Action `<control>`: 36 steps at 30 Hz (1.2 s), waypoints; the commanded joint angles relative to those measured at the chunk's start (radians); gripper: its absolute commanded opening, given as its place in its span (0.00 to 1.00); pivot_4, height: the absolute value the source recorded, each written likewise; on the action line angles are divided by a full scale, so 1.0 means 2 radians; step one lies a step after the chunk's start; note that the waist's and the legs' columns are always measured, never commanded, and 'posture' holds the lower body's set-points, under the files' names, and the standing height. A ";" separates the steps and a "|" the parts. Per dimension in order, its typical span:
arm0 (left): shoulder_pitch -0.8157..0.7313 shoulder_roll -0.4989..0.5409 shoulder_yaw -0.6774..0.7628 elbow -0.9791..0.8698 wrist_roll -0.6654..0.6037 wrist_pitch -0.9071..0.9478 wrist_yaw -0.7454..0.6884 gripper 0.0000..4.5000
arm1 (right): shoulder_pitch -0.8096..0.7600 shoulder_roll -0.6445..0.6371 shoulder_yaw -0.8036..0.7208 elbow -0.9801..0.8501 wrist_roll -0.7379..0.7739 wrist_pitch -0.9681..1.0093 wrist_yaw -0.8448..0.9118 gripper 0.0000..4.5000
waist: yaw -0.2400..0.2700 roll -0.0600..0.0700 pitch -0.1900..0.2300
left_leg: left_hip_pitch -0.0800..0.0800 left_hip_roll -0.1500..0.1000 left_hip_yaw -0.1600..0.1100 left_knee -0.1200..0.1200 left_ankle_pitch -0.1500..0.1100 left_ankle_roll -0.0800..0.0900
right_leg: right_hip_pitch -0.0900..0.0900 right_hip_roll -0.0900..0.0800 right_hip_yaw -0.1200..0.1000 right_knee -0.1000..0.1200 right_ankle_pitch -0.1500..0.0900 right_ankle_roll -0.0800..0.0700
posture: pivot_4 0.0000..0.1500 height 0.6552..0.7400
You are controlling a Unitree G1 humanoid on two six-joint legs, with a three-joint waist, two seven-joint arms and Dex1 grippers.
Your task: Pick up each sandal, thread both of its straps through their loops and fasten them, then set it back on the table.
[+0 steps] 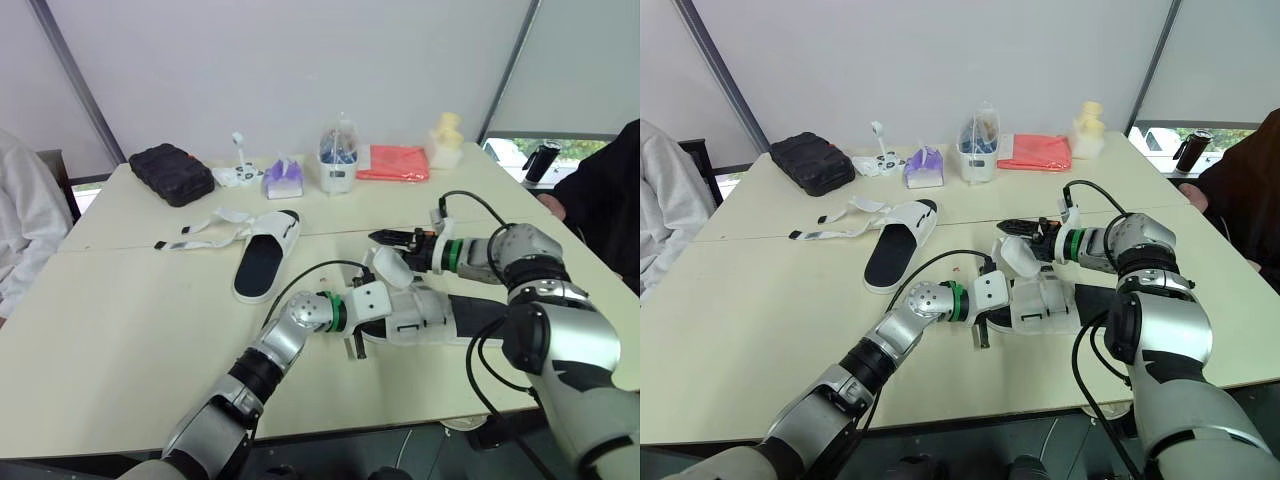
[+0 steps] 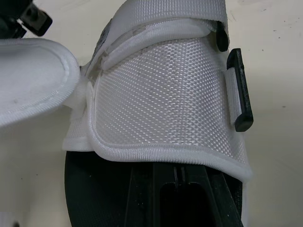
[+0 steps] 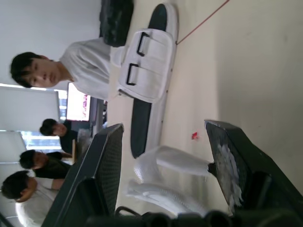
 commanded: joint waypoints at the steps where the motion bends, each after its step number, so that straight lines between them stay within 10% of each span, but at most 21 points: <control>1: 0.021 0.008 -0.022 0.029 0.022 0.022 -0.002 0.00 | -0.024 0.004 0.010 -0.006 -0.015 -0.020 0.012 0.65 | 0.000 0.000 0.000 | 0.000 0.000 0.000 0.000 0.000 0.000 | 0.000 0.000 0.000 0.000 0.000 0.000 | 1.00 1.00; 16: 0.009 -0.009 -0.022 0.053 0.022 0.010 0.010 0.00 | -0.023 -0.064 0.338 -0.162 -0.254 -0.313 0.274 0.65 | 0.001 0.000 0.000 | 0.000 0.000 0.000 0.001 0.000 0.000 | 0.000 0.000 0.000 0.001 0.000 0.000 | 1.00 1.00; 36: 0.001 -0.027 -0.017 0.079 0.018 -0.002 0.020 0.00 | 0.008 -0.037 0.353 -0.271 -0.332 -0.329 0.207 0.65 | 0.013 0.000 0.000 | 0.000 -0.001 -0.001 0.002 0.000 0.000 | 0.000 0.000 0.000 0.001 0.000 0.000 | 1.00 1.00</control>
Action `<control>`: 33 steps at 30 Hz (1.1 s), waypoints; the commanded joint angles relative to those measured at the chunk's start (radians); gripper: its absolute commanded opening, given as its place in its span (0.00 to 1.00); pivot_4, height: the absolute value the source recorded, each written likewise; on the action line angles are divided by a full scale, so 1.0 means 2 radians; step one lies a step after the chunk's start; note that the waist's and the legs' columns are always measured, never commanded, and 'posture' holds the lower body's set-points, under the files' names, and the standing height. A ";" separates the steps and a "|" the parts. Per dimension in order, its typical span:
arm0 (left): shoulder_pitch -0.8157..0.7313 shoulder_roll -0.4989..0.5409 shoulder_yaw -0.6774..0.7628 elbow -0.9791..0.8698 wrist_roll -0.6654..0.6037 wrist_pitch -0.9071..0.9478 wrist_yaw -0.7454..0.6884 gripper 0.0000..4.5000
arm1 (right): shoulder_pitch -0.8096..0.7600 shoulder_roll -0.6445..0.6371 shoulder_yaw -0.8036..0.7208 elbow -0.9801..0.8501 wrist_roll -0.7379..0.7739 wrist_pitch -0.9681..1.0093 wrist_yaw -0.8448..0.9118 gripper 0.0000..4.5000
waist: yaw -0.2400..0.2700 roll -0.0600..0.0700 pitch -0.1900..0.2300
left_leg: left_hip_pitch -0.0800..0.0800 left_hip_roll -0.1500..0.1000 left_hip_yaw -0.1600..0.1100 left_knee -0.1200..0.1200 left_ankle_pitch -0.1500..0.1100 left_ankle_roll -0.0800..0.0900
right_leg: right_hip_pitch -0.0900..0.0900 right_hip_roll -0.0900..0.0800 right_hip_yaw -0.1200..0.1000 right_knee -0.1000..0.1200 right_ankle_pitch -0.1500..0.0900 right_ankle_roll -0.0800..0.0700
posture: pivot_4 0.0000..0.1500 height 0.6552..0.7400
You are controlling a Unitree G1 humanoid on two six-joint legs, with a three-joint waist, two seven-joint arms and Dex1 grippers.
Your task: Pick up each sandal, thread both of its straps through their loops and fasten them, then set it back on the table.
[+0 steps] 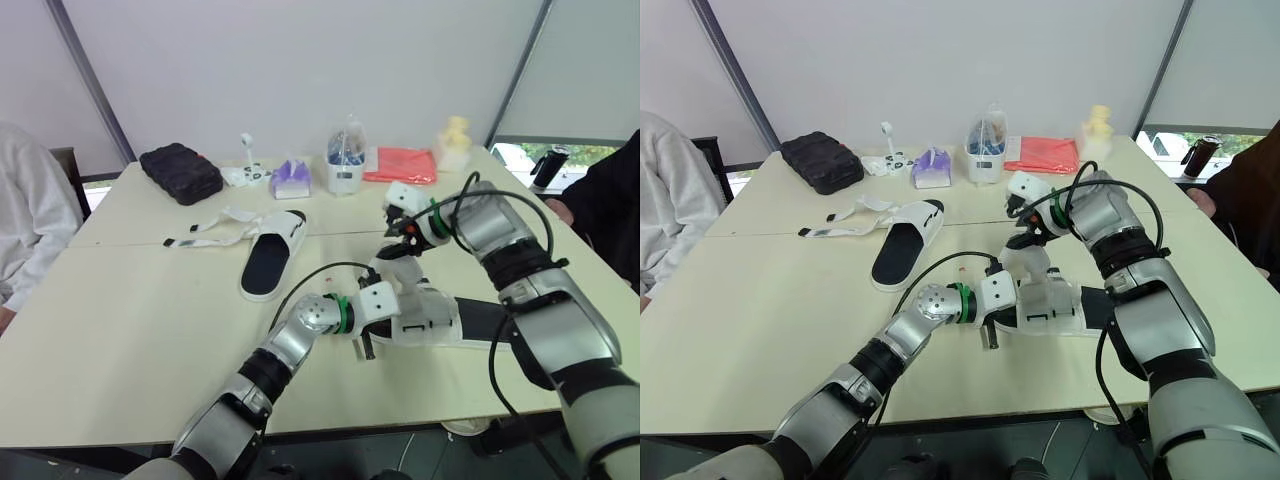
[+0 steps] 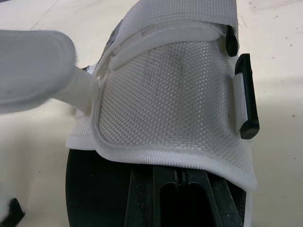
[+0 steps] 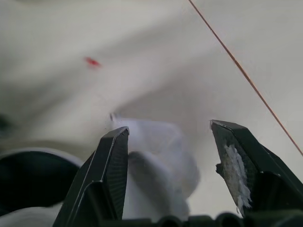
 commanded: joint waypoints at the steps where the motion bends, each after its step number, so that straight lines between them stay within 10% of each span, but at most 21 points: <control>1: 0.012 -0.001 -0.018 0.038 0.018 0.014 -0.003 0.00 | 0.000 -0.002 -0.008 -0.081 0.004 -0.008 0.012 0.65 | 0.000 0.000 0.000 | 0.000 0.000 0.000 0.000 0.000 0.000 | 0.000 0.000 0.000 0.000 0.000 0.000 | 1.00 1.00; 15: -0.004 -0.021 -0.013 0.068 0.016 0.002 0.000 0.00 | -0.021 0.011 0.111 -0.028 -0.118 -0.201 0.043 0.65 | 0.002 0.000 0.000 | 0.000 0.000 0.000 0.000 0.001 -0.001 | 0.000 0.000 -0.001 0.000 0.000 0.000 | 1.00 1.00; 33: -0.007 -0.029 -0.006 0.077 0.021 -0.006 0.004 0.00 | -0.122 0.066 0.099 0.225 -0.207 -0.239 -0.215 0.65 | 0.001 0.000 0.000 | 0.001 -0.001 -0.001 0.000 0.002 -0.004 | -0.001 0.000 0.000 0.001 0.000 0.000 | 1.00 1.00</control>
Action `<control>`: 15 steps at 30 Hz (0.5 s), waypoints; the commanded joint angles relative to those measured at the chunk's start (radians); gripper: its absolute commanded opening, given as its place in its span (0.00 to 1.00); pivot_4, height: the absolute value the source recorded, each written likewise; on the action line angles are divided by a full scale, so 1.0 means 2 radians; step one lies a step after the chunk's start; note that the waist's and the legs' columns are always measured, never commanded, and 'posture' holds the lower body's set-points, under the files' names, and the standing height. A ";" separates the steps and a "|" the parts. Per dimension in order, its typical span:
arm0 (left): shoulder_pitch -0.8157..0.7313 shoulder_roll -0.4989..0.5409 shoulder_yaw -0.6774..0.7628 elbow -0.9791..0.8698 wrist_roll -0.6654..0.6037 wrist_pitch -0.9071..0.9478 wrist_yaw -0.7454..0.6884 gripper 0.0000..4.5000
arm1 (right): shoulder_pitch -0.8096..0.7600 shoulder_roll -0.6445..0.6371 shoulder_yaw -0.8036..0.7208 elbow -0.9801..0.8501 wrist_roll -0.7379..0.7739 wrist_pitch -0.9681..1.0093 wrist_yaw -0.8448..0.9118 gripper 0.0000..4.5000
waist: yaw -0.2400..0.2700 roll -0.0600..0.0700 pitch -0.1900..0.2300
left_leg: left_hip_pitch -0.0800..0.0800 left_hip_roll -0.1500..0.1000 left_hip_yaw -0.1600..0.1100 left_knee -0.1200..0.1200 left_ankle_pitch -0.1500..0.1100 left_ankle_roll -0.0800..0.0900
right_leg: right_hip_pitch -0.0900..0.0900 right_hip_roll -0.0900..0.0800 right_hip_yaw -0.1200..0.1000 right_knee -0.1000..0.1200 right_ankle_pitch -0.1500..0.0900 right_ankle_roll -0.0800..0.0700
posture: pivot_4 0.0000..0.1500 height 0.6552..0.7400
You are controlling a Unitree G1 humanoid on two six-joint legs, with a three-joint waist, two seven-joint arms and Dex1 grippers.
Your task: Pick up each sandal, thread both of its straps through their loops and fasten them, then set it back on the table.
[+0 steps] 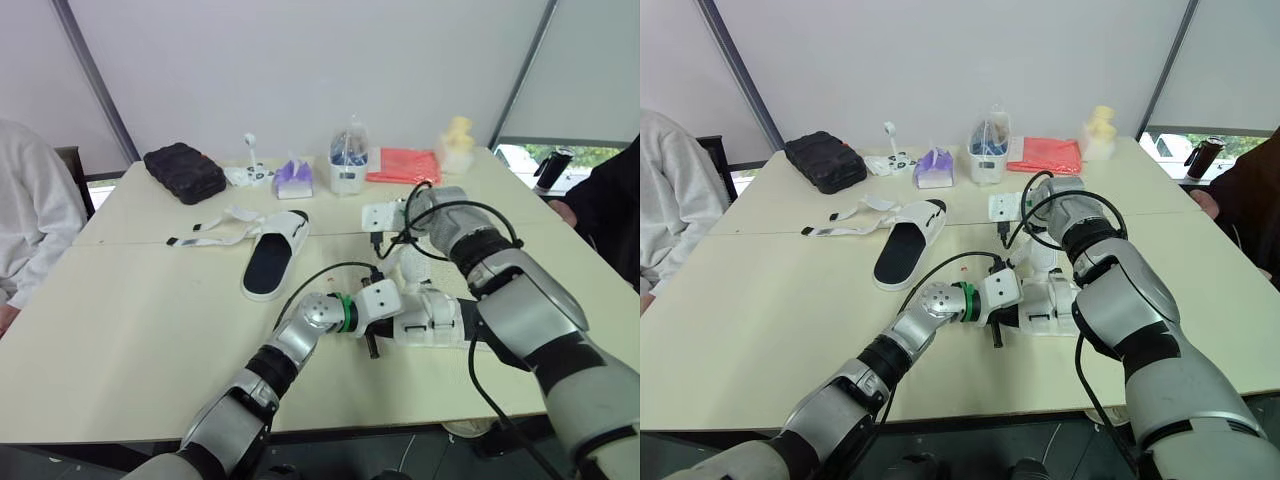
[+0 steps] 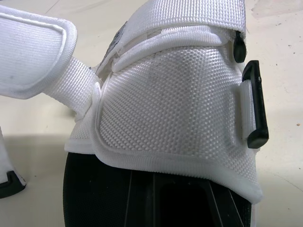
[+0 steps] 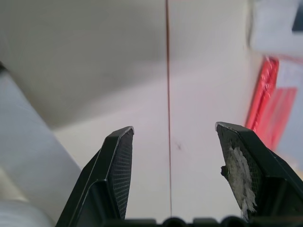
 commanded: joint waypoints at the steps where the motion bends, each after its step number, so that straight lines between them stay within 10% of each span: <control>1: 0.011 -0.005 -0.021 0.029 0.021 0.014 0.003 0.00 | -0.025 0.001 -0.059 -0.014 0.050 0.012 0.035 0.65 | 0.000 0.000 0.000 | 0.000 0.000 0.000 0.000 0.000 0.000 | 0.000 0.000 0.000 0.000 0.000 0.000 | 1.00 1.00; 15: 0.041 0.017 -0.026 -0.012 0.021 0.026 -0.010 0.00 | 0.187 -0.106 -0.411 -0.515 0.420 0.508 0.194 0.65 | 0.000 0.000 0.000 | -0.002 0.000 -0.001 -0.001 -0.002 0.003 | 0.001 0.000 0.000 -0.001 0.000 0.000 | 1.00 1.00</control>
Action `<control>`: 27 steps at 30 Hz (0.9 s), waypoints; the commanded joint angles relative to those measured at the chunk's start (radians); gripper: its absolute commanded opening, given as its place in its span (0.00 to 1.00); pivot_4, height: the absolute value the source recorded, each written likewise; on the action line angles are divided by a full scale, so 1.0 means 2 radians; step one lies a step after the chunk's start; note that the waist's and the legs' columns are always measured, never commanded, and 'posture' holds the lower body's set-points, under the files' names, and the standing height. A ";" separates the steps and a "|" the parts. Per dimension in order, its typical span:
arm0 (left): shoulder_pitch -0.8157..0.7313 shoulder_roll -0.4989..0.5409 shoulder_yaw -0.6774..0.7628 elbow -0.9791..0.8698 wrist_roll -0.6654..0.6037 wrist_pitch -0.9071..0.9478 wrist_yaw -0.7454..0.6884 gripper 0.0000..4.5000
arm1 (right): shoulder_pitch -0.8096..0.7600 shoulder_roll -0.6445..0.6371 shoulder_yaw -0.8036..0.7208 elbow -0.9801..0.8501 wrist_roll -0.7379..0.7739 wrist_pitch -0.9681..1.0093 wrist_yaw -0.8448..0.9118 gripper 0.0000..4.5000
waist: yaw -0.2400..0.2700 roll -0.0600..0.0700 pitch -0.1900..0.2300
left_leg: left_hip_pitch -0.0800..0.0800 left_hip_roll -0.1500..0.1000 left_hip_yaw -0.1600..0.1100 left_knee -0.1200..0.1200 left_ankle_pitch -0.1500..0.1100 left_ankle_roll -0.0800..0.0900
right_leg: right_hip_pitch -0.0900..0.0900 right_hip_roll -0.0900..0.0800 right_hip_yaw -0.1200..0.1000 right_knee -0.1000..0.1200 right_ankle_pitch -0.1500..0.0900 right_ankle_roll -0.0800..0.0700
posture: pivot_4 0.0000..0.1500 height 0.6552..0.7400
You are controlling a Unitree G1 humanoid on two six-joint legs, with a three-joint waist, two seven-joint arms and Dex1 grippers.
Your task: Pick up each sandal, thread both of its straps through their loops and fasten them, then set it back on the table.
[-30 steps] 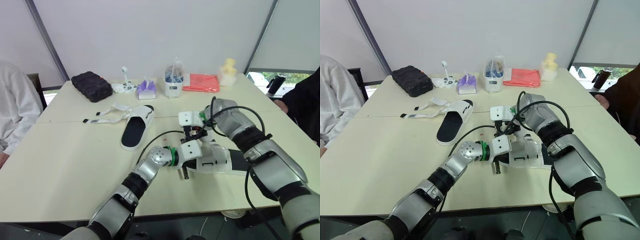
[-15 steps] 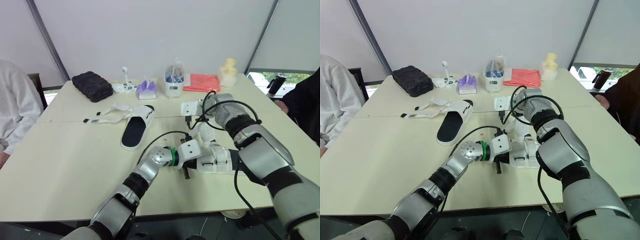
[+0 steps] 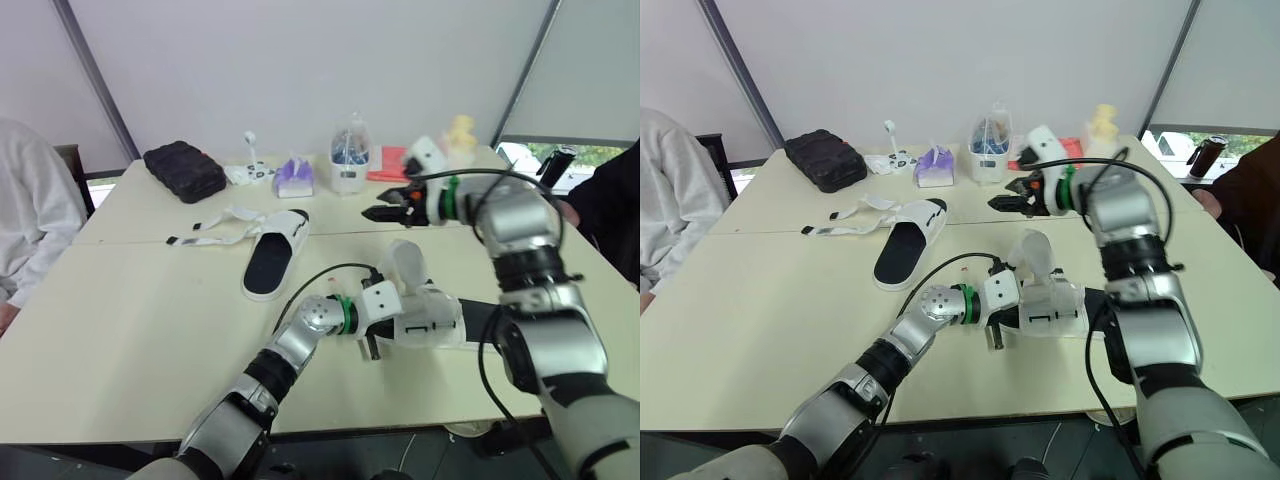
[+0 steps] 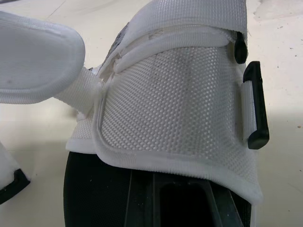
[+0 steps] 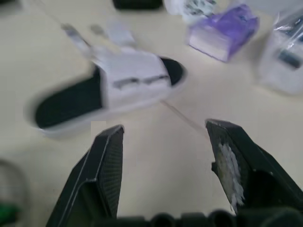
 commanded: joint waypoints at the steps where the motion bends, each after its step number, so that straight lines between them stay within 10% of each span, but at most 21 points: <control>1: 0.023 0.009 -0.026 0.015 0.021 0.024 -0.013 0.00 | 0.033 -0.055 -0.054 -0.041 0.046 0.045 0.004 0.65 | 0.001 0.000 0.000 | 0.000 0.000 0.000 0.000 0.000 0.000 | 0.000 0.000 0.000 0.000 0.000 0.000 | 1.00 1.00; 9: 0.040 0.024 -0.036 -0.017 0.020 0.035 -0.028 0.00 | 0.126 -0.123 -0.055 0.005 0.105 0.057 0.049 0.65 | -0.010 0.000 0.000 | 0.001 0.002 0.003 0.000 0.000 0.001 | 0.000 0.001 0.000 0.000 0.000 0.000 | 1.00 1.00; 27: 0.066 0.055 -0.043 -0.074 0.019 0.069 -0.042 0.00 | 0.062 -0.053 0.043 0.179 0.127 -0.053 0.163 0.65 | -0.015 0.000 0.000 | 0.001 0.003 0.003 0.000 0.000 0.001 | 0.000 0.001 0.000 0.000 0.000 0.000 | 1.00 1.00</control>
